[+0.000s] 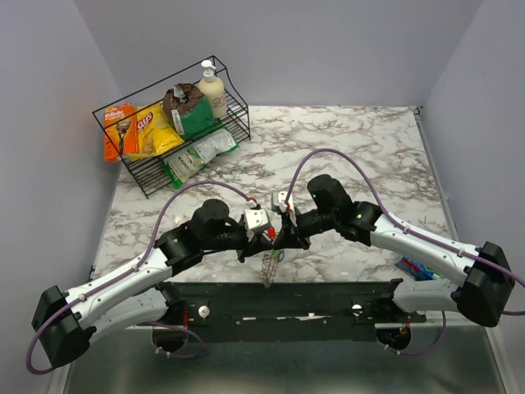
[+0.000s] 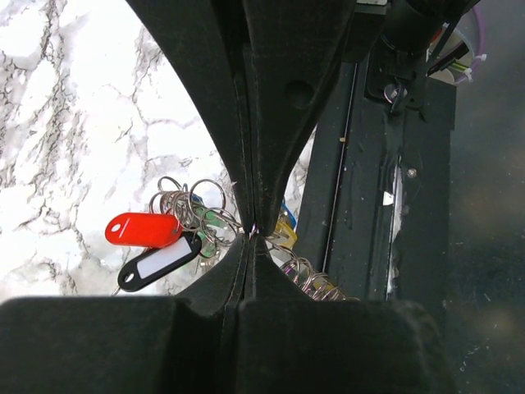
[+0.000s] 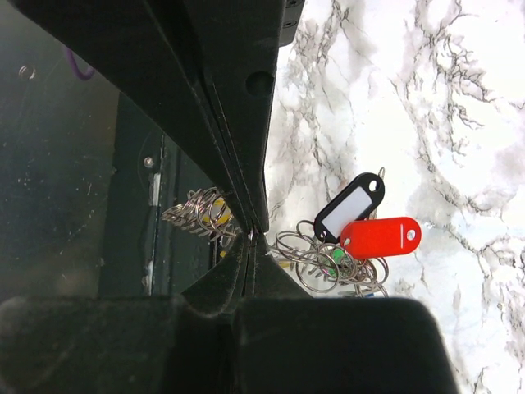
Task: Put the keys on the keyring
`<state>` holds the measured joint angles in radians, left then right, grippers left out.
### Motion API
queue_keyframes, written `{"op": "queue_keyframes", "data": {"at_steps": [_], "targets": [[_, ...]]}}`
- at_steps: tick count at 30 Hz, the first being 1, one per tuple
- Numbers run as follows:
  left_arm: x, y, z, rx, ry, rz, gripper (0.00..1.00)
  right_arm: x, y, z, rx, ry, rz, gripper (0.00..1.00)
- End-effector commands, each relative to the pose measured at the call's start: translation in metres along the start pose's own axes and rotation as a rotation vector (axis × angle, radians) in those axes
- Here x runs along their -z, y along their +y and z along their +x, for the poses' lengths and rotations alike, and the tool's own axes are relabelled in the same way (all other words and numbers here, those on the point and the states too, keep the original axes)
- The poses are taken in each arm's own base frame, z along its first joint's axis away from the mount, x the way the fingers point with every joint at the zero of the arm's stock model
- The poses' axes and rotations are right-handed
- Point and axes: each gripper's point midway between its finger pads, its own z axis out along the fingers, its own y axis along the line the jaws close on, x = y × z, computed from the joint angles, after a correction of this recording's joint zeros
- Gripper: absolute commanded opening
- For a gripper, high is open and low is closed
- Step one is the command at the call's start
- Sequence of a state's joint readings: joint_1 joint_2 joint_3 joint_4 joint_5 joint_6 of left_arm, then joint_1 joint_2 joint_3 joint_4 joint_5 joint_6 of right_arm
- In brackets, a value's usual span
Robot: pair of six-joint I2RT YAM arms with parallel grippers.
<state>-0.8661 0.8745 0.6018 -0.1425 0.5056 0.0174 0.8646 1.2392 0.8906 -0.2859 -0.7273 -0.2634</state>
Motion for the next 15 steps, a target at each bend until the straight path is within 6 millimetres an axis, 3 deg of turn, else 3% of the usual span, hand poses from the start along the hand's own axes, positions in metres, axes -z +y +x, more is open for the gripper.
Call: {"op": "queue_keyframes", "data": {"at_steps": [1,7,15], "targets": [[-0.0043,0.0046,-0.0101,-0.029,-0.029,-0.013,0.00,0.0031,0.0082,-0.0207,0.055,-0.065,-0.031,0.00],[-0.0066,0.0109,-0.0118,-0.028,-0.075,-0.049,0.00,0.0044,0.0080,-0.0229,0.053,-0.070,-0.024,0.02],[-0.0037,0.0136,-0.0144,-0.016,-0.203,-0.088,0.00,0.0061,0.0011,-0.0237,0.045,-0.066,0.023,0.27]]}}
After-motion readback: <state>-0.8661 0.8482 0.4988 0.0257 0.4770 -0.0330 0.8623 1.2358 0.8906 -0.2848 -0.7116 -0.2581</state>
